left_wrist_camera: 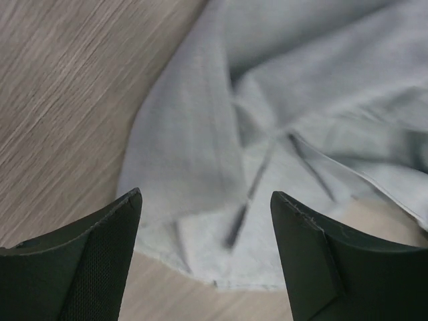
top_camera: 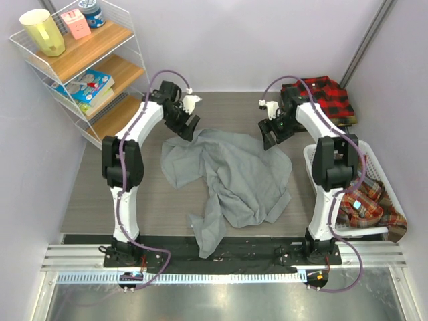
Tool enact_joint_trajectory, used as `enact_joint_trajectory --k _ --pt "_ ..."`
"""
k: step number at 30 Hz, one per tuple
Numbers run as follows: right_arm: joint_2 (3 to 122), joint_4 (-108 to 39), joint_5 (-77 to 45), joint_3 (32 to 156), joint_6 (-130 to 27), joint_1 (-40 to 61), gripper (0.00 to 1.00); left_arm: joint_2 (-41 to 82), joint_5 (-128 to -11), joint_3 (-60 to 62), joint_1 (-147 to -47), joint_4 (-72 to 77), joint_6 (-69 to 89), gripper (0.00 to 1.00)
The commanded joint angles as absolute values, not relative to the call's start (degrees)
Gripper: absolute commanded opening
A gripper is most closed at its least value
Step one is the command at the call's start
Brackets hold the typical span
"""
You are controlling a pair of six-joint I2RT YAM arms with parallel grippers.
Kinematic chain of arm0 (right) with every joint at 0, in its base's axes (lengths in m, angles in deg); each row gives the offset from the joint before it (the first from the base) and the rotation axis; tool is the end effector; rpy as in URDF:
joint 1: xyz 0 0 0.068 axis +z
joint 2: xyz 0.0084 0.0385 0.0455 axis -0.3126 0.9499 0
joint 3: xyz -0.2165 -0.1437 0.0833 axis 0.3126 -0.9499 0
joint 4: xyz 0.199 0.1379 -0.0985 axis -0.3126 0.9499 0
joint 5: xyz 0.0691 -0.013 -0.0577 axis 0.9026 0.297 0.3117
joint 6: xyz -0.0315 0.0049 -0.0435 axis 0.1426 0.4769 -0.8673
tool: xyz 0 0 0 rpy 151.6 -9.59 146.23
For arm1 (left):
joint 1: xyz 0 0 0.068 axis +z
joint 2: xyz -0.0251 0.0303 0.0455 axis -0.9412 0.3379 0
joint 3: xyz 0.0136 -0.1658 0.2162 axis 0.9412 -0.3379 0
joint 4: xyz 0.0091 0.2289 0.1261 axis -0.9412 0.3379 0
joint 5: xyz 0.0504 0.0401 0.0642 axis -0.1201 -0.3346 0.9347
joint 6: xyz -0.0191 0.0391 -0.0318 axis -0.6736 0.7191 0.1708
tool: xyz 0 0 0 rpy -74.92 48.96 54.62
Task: Fold and stack the long sleeve shirts
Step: Flatten the shirt out
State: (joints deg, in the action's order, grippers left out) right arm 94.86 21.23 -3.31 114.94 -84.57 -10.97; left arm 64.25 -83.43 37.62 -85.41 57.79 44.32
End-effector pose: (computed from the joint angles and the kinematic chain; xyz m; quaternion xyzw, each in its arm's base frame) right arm 0.4026 0.0638 0.2407 -0.3058 0.9238 0.1520 0.1730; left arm 0.4293 -0.1302 0.2628 0.3516 0.8895 -0.1719 0.2360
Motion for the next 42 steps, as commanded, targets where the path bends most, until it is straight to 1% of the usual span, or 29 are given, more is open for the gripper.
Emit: enact_joint_trajectory --k 1,5,9,11,12,13,14,15,16,17,18,19,22,27,30,32,34,35,36,37,38,39,40,41,42 --pt "100.25 19.67 -5.83 124.34 -79.16 -11.36 0.73 68.84 -77.99 42.17 -85.72 54.44 42.26 0.81" --pt "104.56 18.19 -5.65 126.91 -77.84 -11.27 0.73 72.97 -72.8 41.81 -85.8 51.27 41.9 0.83" --pt "108.69 19.67 -3.37 130.42 -78.45 -10.75 0.73 75.09 -73.32 42.34 -85.63 52.32 42.34 0.8" --pt "110.1 21.25 -2.14 130.87 -78.98 -10.22 0.7 75.18 -73.67 41.73 -85.72 52.85 42.34 0.74" --pt "110.28 21.78 -1.35 130.78 -79.77 -10.04 0.67 75.09 -73.5 41.64 -85.63 52.94 42.51 0.67" --pt "110.46 22.39 -0.12 130.78 -80.21 -9.7 0.64 74.74 -73.41 41.03 -85.54 53.29 42.6 0.53" --pt "110.55 23.97 0.5 130.78 -80.82 -9.43 0.45 74.39 -73.5 40.67 -85.28 53.2 42.52 0.47" --pt "110.55 24.59 0.77 130.78 -81.61 -9.34 0.33 72.74 -73.93 40.06 -85.02 53.29 42.43 0.41" --pt "110.37 25.03 0.94 130.78 -81.71 -9.25 0.23 71.76 -74.29 39.45 -84.4 53.29 42.43 0.3" --pt "109.5 25.56 0.94 131.04 -81.71 -9.25 0.02 70.36 -74.81 38.31 -84.14 53.38 42.34 0.25" --pt "108.88 25.74 1.12 131.31 -81.71 -9.34 0.01 69.04 -75.08 37.25 -83.96 53.46 42.34 0.2" --pt "107.83 25.83 1.55 131.57 -81.88 -9.34 0.01 66.07 -75.43 36.37 -83.61 53.55 42.51 0.1" --pt "102.47 25.91 1.82 133.5 -81.53 -9.34 0.01 59.83 -75.0 31.89 -83.17 54.69 44.09 0.01" --pt "92.9 25.65 -0.19 135.62 -81.88 -9.78 0.01 50.58 -74.64 22.59 -79.93 55.14 45.68 0.01" --pt "89.9 25.65 -0.91 135.09 -82.41 -10.04 0.01 45.83 -75.78 19.06 -77.9 55.75 48.75 0.0" --pt "87.18 27.31 1.37 135.26 -82.85 -9.87 0.01 43.2 -75.26 15.55 -77.72 56.01 51.2 0.0" --pt "83.94 30.2 6.2 134.04 -83.29 -8.21 0.01 41.53 -74.47 12.13 -77.46 56.37 52.18 0.0" --pt "82.09 31.27 8.13 132.29 -83.72 -7.15 0.01 40.91 -74.55 10.98 -77.19 56.37 52.71 0.0" --pt "80.07 32.23 10.06 126.01 -85.12 -5.58 0.01 39.07 -74.55 9.92 -76.93 56.37 52.71 0.0" --pt "74.83 32.42 12.26 121.34 -86.0 -1.47 0.01 38.1 -74.73 8.43 -75.97 55.76 52.71 0.0" --pt "72.17 31.72 11.93 116.07 -86.71 2.05 0.01 37.05 -75.77 6.07 -75.35 55.49 52.71 0.0" --pt "69.62 30.67 10.54 105.05 -88.11 5.74 0.01 35.21 -76.22 4.65 -74.82 55.23 52.89 0.0" --pt "66.72 27.62 5.3 99.55 -88.47 13.61 0.01 34.49 -76.66 3.68 -73.86 55.14 53.24 0.0" --pt "63.21 26.8 3.51 94.79 -89.26 16.82 0.01 33.96 -78.58 1.75 -73.42 56.09 53.85 0.0" --pt "62.13 26.45 2.19 88.05 -90.22 19.2 0.03 33.09 -79.21 0.95 -72.98 56.54 55.59 0.03"
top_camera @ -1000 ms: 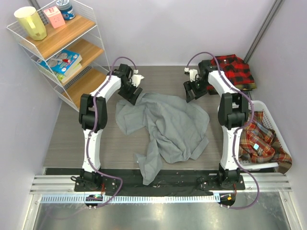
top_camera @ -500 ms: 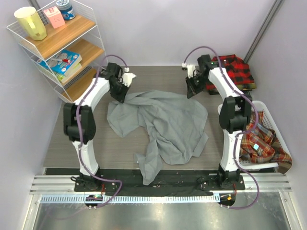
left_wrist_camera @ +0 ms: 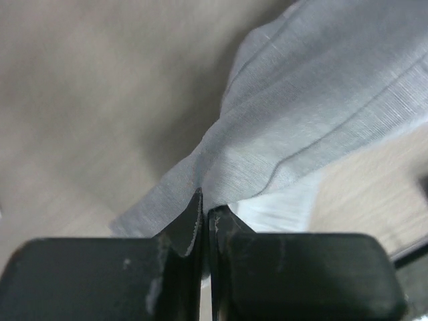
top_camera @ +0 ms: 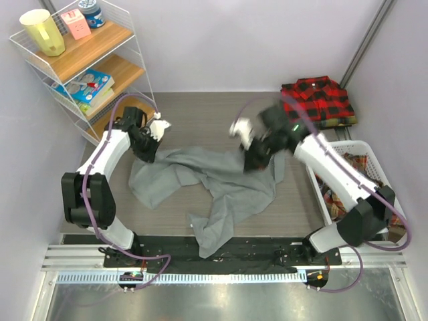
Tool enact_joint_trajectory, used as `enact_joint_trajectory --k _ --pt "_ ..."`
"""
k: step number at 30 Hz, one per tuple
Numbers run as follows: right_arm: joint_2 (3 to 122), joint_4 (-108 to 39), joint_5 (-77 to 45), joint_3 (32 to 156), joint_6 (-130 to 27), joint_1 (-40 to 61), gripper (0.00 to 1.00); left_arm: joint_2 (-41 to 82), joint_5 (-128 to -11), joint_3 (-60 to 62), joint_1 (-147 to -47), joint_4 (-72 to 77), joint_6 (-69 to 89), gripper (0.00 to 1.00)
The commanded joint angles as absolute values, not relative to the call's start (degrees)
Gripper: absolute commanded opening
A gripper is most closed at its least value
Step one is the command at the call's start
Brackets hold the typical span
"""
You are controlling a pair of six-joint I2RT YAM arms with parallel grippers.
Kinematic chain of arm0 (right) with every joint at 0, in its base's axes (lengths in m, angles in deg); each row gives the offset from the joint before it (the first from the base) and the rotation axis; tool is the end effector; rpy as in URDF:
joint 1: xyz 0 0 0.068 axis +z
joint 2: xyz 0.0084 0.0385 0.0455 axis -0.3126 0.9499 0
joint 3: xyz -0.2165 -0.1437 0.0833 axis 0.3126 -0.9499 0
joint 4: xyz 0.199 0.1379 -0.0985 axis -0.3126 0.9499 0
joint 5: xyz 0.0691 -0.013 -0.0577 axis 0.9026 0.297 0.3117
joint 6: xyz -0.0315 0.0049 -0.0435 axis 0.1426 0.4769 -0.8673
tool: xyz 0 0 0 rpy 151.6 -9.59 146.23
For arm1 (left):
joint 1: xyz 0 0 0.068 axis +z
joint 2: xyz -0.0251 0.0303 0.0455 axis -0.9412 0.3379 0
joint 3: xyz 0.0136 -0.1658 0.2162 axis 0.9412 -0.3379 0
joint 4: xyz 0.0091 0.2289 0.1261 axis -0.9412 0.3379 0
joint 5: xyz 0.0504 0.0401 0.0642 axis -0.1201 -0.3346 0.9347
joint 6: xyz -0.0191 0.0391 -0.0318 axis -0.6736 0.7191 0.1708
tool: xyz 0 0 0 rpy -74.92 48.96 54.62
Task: Fold and stack the long sleeve shirts
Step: Flatten the shirt out
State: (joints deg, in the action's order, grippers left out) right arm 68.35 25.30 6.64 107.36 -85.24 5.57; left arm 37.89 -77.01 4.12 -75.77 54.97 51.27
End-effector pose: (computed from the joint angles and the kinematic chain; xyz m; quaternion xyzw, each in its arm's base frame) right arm 0.2696 0.1386 0.3579 -0.4627 0.8067 0.2476 0.2716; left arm 0.3233 -0.0410 0.2602 0.3189 0.9189 -0.0917 0.2136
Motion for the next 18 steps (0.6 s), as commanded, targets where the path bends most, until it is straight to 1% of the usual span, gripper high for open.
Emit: enact_joint_trajectory --k 1,2,3,5,6,8,10,11,12,15,16,17,18 --pt "61.77 26.44 2.0 85.89 -90.75 21.05 0.11 32.73 -79.65 0.16 -72.8 57.15 56.39 0.05" --pt "61.94 26.96 2.43 84.74 -91.28 21.07 0.21 32.38 -79.91 -1.41 -72.45 57.77 57.1 0.07" --pt "62.2 27.49 2.0 84.64 -91.46 21.16 0.4 31.94 -80.87 -1.95 -72.1 58.21 58.32 0.13" --pt "62.56 28.37 1.99 86.47 -91.55 19.68 0.49 30.8 -82.63 -2.74 -71.22 59.61 59.3 0.17" --pt "62.99 28.2 2.43 89.27 -91.46 18.62 0.53 30.53 -83.51 -3.1 -71.13 59.7 59.39 0.19" --pt "64.66 26.62 3.75 92.53 -89.54 14.25 0.57 30.53 -83.69 -3.19 -71.13 59.62 59.3 0.19" --pt "69.66 24.44 4.02 98.33 -86.29 10.81 0.57 31.05 -84.31 -2.75 -71.04 59.97 58.87 0.22" --pt "71.59 23.81 5.41 100.44 -82.97 7.48 0.57 31.15 -84.4 -2.66 -71.13 60.06 58.52 0.24" --pt "75.79 22.59 5.34 104.2 -80.24 5.97 0.58 31.41 -84.66 -2.57 -71.13 59.8 58.16 0.27" --pt "83.97 20.12 4.9 111.17 -73.02 3.85 0.6 32.2 -85.1 -1.87 -71.13 59.79 57.28 0.34" --pt "85.92 20.11 5.07 112.4 -71.44 3.76 0.63 32.29 -85.1 -1.43 -71.04 59.88 57.11 0.36" --pt "87.33 20.03 5.6 114.33 -69.42 3.93 0.69 32.46 -85.1 -1.25 -71.04 59.97 57.02 0.39" --pt "88.47 19.42 7.08 114.87 -68.45 3.93 0.72 32.55 -85.1 -1.08 -71.13 59.97 56.93 0.4"
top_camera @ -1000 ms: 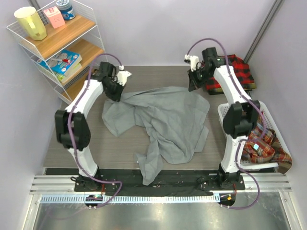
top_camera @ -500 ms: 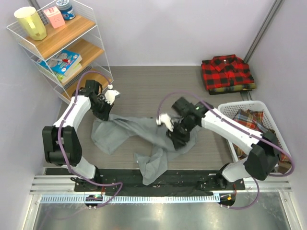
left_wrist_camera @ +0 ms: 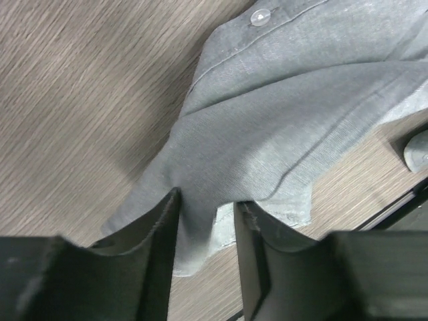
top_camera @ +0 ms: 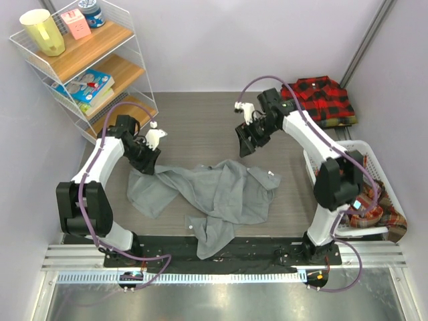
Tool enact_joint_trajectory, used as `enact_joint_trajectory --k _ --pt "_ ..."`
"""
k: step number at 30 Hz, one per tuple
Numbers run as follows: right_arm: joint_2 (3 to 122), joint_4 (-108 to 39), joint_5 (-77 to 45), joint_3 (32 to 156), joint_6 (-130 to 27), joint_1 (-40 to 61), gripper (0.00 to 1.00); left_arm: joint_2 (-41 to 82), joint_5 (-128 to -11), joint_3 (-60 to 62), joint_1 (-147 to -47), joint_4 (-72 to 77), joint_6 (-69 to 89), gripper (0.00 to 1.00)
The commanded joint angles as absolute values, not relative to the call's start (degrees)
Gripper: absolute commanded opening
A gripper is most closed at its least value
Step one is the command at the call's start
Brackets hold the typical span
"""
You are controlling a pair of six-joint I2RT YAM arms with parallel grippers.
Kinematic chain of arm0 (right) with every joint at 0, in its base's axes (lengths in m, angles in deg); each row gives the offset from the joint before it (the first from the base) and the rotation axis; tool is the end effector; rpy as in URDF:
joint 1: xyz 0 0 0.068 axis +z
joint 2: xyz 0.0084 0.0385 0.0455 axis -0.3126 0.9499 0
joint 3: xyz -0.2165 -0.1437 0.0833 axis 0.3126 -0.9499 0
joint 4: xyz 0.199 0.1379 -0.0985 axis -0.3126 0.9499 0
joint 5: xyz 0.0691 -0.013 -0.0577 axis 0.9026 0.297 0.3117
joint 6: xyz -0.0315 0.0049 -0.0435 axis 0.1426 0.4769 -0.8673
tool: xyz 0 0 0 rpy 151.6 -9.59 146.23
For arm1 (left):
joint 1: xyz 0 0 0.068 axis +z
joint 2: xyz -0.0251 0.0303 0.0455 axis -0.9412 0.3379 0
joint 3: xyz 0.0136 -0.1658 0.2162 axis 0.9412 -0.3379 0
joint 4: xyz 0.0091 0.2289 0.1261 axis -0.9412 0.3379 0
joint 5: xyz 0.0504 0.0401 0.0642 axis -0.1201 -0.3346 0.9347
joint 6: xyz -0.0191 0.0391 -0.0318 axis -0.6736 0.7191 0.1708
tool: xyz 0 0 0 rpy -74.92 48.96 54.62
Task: Fold and stack the long sleeve shirts
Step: Flatten the shirt out
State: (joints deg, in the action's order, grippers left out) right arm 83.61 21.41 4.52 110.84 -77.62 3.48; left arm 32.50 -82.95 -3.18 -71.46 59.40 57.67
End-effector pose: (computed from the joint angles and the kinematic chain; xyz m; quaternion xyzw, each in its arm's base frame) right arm 0.3367 0.1522 0.2942 -0.3799 0.8699 0.2460 0.1962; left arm 0.2882 -0.0193 0.2492 0.3353 0.9137 -0.1374 0.1841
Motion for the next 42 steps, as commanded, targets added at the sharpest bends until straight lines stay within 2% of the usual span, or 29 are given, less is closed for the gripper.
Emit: enact_joint_trajectory --k 1,4,7,9,10,13,15,18,25,32,39,42 --pt "91.01 19.32 7.36 115.48 -67.91 4.19 0.76 32.55 -85.01 -1.08 -71.13 59.71 56.93 0.42" --pt "94.27 19.32 7.01 116.72 -67.38 5.77 0.78 32.73 -84.75 -0.99 -71.04 59.62 56.58 0.48" --pt "95.69 19.59 6.13 115.76 -68.7 7.61 0.77 32.99 -84.57 -0.9 -70.87 59.62 56.14 0.61" --pt "96.48 19.5 6.39 114.7 -69.14 7.97 0.66 32.82 -84.57 -1.16 -70.86 59.62 55.88 0.65" --pt "96.66 19.76 6.65 114.7 -69.14 7.89 0.53 32.73 -84.75 -1.25 -70.86 59.36 55.7 0.66" --pt "95.0 20.2 5.7 116.19 -68.88 8.06 0.3 32.12 -84.66 -1.52 -70.78 59.09 55.17 0.66" --pt "92.27 20.2 4.64 117.85 -68.61 7.98 0.24 31.94 -84.49 -1.69 -70.78 58.65 54.82 0.66" --pt "89.46 20.29 2.36 120.4 -68.87 7.97 0.01 32.11 -84.22 -1.43 -70.78 58.13 54.21 0.66" --pt "81.04 21.08 4.2 126.91 -68.87 7.97 0.01 31.94 -85.71 1.29 -70.69 58.91 53.06 0.68" --pt "75.04 16.44 -4.23 128.15 -69.93 7.89 0.01 30.89 -86.6 0.07 -70.78 57.69 51.22 0.76" --pt "74.42 12.64 -8.99 129.9 -69.58 7.97 0.01 27.55 -75.01 -8.19 -73.76 46.36 46.49 0.76" --pt "75.04 12.29 -9.43 130.34 -69.49 7.97 0.01 26.67 -67.55 -12.04 -77.53 42.22 42.45 0.72"
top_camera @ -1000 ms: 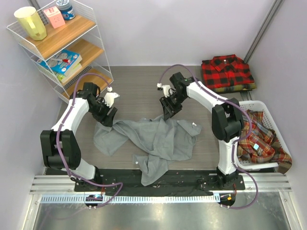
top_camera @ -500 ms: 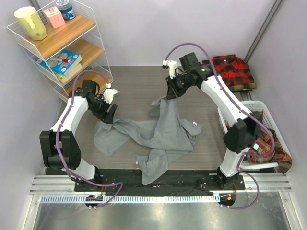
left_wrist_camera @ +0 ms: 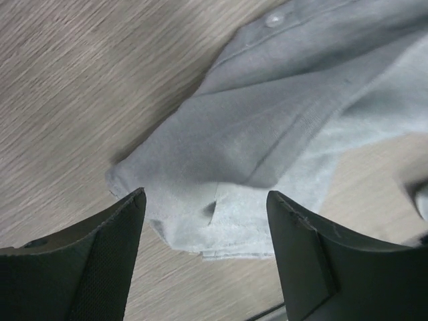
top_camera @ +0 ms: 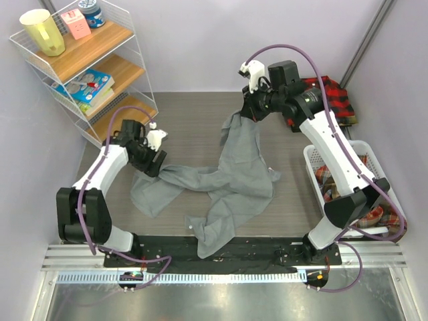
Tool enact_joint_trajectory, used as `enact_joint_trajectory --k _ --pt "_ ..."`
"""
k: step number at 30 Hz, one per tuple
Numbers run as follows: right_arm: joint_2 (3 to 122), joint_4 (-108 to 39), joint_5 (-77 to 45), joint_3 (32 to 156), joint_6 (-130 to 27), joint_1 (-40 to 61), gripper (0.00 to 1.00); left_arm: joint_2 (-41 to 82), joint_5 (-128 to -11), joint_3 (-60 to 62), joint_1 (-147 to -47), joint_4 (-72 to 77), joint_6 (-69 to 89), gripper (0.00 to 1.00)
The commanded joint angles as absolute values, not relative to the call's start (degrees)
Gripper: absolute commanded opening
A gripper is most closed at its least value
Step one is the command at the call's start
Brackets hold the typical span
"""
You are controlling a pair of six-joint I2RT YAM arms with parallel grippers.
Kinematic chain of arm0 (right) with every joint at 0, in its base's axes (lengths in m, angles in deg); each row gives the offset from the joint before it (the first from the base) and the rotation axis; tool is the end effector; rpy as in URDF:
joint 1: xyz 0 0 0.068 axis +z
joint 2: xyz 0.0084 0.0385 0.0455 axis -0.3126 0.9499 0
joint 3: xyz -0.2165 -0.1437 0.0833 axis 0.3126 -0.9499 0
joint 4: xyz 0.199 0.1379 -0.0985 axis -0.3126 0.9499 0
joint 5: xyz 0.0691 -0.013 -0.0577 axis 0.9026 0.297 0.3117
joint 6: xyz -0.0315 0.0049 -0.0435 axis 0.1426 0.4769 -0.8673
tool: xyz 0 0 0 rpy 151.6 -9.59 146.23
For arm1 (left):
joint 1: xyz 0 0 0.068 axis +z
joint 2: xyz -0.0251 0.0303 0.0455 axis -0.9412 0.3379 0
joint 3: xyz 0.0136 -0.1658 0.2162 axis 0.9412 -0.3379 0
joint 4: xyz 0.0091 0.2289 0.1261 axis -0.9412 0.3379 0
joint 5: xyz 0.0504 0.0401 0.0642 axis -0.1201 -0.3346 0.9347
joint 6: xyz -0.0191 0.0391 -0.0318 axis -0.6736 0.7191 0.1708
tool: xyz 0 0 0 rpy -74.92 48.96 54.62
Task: Fold and stack the long sleeve shirts
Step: Flatten the shirt out
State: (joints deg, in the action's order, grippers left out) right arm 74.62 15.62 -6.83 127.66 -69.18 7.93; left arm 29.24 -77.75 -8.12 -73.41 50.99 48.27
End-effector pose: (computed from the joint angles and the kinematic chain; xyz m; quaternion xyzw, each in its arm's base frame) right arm 0.3017 0.1598 0.4424 -0.3439 0.8072 0.1930 0.4392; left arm 0.2840 -0.0258 0.2439 0.2768 0.9308 -0.0983 0.2174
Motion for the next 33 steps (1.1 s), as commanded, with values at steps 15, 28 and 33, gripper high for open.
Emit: enact_joint_trajectory --k 15,28,33 --pt "74.6 9.92 -11.71 132.1 -69.14 5.87 0.01 16.29 -42.57 -25.07 -84.66 24.38 41.11 0.67" --pt "76.62 3.42 -17.34 132.62 -68.79 4.63 0.01 7.33 -57.59 -29.29 -88.17 30.96 37.51 0.72" --pt "78.55 1.66 -19.53 135.69 -68.61 4.63 0.01 11.27 -46.27 -30.08 -97.3 27.46 36.01 0.75"
